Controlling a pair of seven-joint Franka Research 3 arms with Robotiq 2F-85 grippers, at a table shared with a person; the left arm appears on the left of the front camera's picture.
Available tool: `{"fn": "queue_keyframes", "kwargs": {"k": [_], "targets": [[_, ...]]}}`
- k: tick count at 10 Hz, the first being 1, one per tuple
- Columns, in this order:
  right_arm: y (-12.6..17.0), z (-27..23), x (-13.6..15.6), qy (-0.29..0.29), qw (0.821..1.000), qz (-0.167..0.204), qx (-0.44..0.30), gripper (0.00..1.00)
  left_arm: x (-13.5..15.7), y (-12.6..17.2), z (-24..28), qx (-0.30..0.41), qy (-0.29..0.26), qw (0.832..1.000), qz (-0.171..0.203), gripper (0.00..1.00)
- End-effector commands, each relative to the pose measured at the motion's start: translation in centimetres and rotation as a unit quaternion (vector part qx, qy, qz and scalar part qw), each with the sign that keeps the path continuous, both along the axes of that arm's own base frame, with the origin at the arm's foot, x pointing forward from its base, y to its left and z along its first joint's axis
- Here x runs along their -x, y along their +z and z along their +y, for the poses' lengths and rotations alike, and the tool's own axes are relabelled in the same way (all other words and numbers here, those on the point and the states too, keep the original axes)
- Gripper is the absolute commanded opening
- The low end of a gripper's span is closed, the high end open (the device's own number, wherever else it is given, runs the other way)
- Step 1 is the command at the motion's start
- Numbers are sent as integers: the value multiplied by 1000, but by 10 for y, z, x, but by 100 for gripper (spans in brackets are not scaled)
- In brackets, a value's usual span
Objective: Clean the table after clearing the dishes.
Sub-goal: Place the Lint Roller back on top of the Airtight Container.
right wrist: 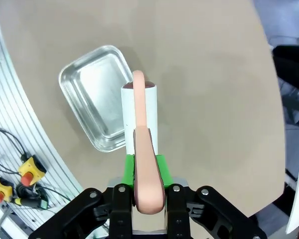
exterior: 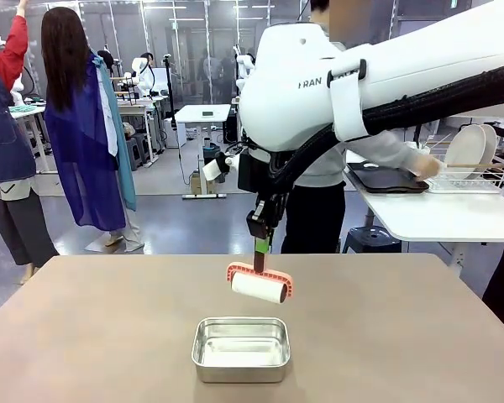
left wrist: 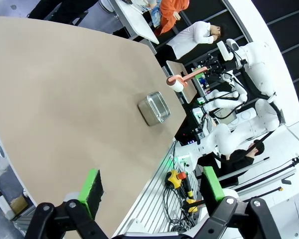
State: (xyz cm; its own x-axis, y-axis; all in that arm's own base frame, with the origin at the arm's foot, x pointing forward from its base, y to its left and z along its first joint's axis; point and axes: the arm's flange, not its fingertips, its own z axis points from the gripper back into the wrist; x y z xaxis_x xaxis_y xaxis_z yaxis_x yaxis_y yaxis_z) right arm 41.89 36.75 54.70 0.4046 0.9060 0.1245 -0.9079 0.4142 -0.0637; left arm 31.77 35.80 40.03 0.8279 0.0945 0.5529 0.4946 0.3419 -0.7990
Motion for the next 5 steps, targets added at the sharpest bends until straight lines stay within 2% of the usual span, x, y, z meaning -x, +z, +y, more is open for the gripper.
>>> {"fn": "queue_keyframes", "kwargs": {"k": [1, 4, 5], "targets": [[-16, 8, 4, 132, 991, 11, 2, 21, 6, 2, -4, 0, 3, 1000, 2, 100], [-51, -9, 4, 248, 968, 32, 8, 21, 6, 2, -4, 0, 3, 1000, 2, 100], [-59, -12, -5, 249, 967, 58, -11, 21, 6, 2, -4, 0, 3, 1000, 2, 100]]}}
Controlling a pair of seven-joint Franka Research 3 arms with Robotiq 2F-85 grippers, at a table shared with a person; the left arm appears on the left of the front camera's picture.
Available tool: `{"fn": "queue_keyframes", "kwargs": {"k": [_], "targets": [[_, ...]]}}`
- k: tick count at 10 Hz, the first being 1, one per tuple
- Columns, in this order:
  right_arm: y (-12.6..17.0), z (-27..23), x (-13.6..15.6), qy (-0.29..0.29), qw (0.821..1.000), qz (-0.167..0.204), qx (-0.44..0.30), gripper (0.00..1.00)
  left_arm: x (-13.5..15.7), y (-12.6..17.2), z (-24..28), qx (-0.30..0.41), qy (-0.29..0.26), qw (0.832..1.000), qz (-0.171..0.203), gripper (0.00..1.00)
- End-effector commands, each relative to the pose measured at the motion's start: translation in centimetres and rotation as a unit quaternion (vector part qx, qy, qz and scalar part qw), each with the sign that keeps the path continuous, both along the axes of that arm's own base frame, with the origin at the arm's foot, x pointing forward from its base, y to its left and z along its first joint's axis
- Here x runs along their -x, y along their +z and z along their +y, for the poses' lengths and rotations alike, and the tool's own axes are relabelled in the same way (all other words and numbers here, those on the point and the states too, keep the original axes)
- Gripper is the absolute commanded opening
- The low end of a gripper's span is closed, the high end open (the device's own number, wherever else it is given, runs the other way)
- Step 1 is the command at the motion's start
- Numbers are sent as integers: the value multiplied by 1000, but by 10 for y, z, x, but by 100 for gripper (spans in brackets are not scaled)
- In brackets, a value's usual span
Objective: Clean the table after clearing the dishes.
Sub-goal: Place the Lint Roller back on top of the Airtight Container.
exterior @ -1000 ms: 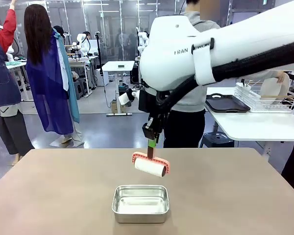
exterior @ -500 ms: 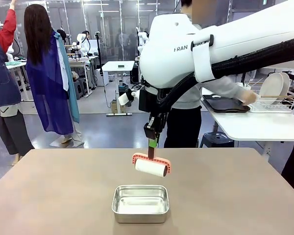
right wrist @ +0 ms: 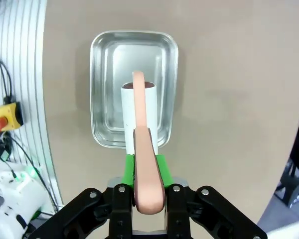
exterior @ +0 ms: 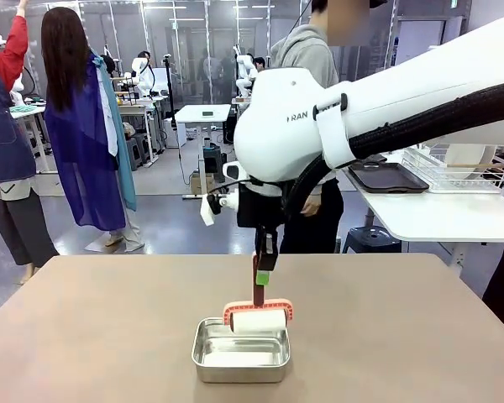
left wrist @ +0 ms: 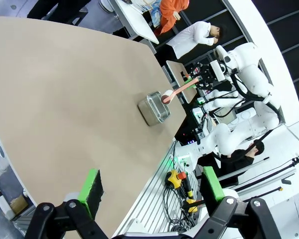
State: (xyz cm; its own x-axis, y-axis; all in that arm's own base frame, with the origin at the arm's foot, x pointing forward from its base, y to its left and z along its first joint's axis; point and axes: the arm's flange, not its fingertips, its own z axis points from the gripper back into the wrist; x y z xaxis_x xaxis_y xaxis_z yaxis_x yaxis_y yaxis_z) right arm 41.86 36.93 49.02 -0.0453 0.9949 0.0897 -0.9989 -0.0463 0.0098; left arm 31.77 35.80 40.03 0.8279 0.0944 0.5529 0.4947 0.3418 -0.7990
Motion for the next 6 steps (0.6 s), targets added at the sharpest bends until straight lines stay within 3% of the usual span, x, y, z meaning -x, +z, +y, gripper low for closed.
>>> {"fn": "queue_keyframes", "kwargs": {"k": [1, 6], "targets": [[-7, -10, -8, 26, 999, 31, -22, 21, 6, 2, -4, 0, 3, 1000, 2, 100], [-31, 16, -34, 7, 997, 72, -11, 21, 6, 2, -4, 0, 3, 1000, 2, 100]]}}
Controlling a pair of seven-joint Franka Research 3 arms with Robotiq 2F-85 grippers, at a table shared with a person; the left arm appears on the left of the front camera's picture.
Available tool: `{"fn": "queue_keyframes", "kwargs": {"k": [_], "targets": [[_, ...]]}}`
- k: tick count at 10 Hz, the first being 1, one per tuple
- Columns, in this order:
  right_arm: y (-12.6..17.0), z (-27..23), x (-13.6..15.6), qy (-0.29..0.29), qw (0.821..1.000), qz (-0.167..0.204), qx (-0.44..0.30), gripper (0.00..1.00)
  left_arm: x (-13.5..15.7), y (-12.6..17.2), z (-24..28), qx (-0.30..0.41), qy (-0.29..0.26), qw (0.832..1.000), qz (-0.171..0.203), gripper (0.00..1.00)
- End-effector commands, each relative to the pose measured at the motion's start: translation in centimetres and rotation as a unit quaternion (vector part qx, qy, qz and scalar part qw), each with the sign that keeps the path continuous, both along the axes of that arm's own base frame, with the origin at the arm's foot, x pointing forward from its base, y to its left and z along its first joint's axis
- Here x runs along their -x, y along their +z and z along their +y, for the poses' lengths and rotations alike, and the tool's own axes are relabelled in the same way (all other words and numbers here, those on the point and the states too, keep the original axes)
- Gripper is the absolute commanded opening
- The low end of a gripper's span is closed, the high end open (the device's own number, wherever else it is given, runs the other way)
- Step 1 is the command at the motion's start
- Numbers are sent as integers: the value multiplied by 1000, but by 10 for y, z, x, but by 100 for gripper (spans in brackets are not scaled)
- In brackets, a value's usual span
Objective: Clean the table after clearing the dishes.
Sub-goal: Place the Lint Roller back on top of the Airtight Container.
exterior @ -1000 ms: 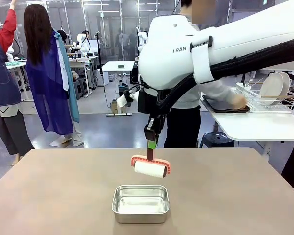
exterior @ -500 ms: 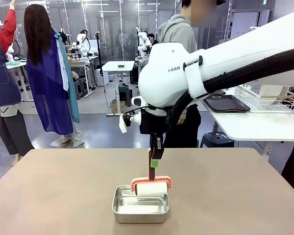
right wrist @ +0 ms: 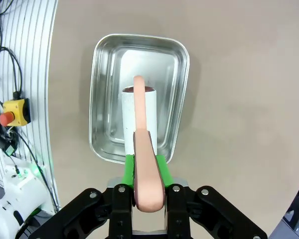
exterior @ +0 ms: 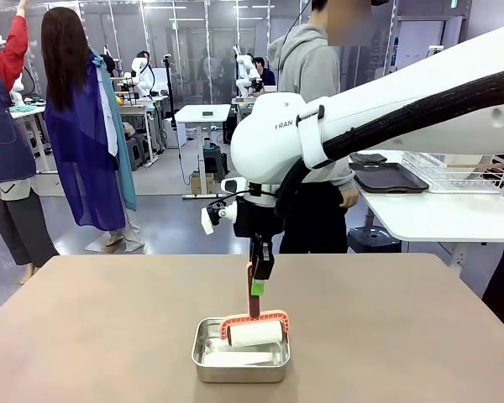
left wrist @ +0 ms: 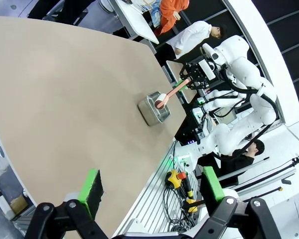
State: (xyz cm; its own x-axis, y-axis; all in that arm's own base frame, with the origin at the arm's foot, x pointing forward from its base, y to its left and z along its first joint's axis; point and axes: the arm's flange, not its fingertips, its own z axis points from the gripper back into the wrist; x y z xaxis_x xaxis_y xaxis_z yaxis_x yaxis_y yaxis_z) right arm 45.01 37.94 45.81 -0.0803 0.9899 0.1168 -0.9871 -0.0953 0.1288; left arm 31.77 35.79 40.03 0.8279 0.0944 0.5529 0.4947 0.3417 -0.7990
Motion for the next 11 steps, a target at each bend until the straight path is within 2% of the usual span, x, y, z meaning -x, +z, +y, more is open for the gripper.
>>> {"fn": "queue_keyframes", "kwargs": {"k": [1, 2, 3, 7, 9, 11], "targets": [[4, 10, -2, -20, 1000, 8, 3, 21, 6, 2, -4, 0, 3, 1000, 2, 100], [3, 16, -5, -21, 1000, 11, 12, 21, 6, 2, -4, 0, 3, 1000, 2, 100], [-1, 19, -9, -37, 999, 28, 4, 21, 6, 2, -4, 0, 3, 1000, 2, 100], [-14, 24, -18, -47, 998, 35, 18, 21, 6, 2, -4, 0, 3, 1000, 2, 100], [-28, 21, -33, -50, 999, 12, 10, 21, 6, 2, -4, 0, 3, 1000, 2, 100], [-32, 20, -45, -55, 998, 19, 16, 21, 6, 2, -4, 0, 3, 1000, 2, 100]]}}
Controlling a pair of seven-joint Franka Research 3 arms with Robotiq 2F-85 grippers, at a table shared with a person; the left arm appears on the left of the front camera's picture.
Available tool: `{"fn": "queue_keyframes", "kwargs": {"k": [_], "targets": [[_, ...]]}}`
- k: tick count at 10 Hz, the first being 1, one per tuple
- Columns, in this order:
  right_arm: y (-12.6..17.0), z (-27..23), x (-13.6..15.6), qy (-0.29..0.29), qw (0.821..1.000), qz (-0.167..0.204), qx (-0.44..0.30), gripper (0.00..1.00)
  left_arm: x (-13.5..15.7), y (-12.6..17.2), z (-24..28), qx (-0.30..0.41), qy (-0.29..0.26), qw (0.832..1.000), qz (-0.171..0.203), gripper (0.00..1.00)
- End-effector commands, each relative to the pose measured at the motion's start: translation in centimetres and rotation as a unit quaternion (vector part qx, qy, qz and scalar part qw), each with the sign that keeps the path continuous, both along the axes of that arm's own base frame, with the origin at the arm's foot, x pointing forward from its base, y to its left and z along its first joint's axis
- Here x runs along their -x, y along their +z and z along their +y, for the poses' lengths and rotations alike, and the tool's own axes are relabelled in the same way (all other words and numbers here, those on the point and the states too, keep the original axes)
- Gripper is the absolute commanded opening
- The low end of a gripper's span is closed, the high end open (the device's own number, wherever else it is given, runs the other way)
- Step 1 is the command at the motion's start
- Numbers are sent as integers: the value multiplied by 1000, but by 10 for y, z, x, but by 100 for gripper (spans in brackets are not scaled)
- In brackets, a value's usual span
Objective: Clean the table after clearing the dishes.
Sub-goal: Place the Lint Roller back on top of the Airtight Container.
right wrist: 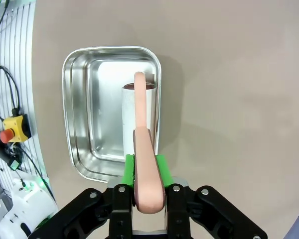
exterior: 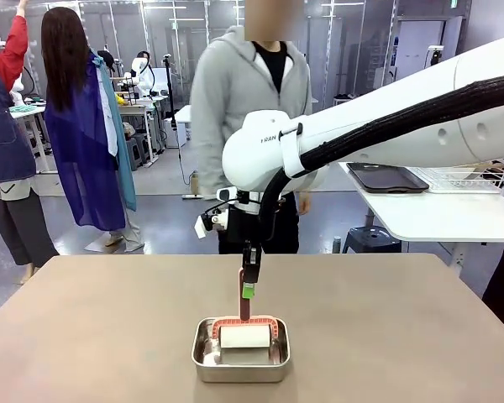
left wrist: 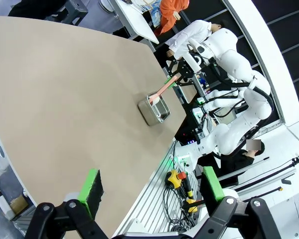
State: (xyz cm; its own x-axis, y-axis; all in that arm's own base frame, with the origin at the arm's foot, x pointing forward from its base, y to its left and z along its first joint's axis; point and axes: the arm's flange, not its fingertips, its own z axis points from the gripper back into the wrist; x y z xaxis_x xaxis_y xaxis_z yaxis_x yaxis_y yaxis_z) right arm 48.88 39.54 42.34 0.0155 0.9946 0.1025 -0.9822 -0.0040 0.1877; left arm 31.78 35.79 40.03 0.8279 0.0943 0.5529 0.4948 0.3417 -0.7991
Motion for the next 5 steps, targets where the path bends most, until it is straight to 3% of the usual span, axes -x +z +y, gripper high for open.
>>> {"fn": "queue_keyframes", "kwargs": {"k": [1, 3, 4, 5], "targets": [[0, 2, -12, -16, 1000, -2, 9, 24, 6, 2, -3, 0, 3, 1000, 2, 100], [-5, -1, -20, -23, 1000, 9, 11, 35, 6, 2, -3, 0, 3, 1000, 2, 100], [-3, -2, -21, -20, 1000, 5, 8, 53, 6, 2, -3, 0, 3, 1000, 2, 100], [1, -1, -20, -13, 1000, -1, 10, 64, 6, 2, -3, 0, 3, 1000, 2, 100]]}}
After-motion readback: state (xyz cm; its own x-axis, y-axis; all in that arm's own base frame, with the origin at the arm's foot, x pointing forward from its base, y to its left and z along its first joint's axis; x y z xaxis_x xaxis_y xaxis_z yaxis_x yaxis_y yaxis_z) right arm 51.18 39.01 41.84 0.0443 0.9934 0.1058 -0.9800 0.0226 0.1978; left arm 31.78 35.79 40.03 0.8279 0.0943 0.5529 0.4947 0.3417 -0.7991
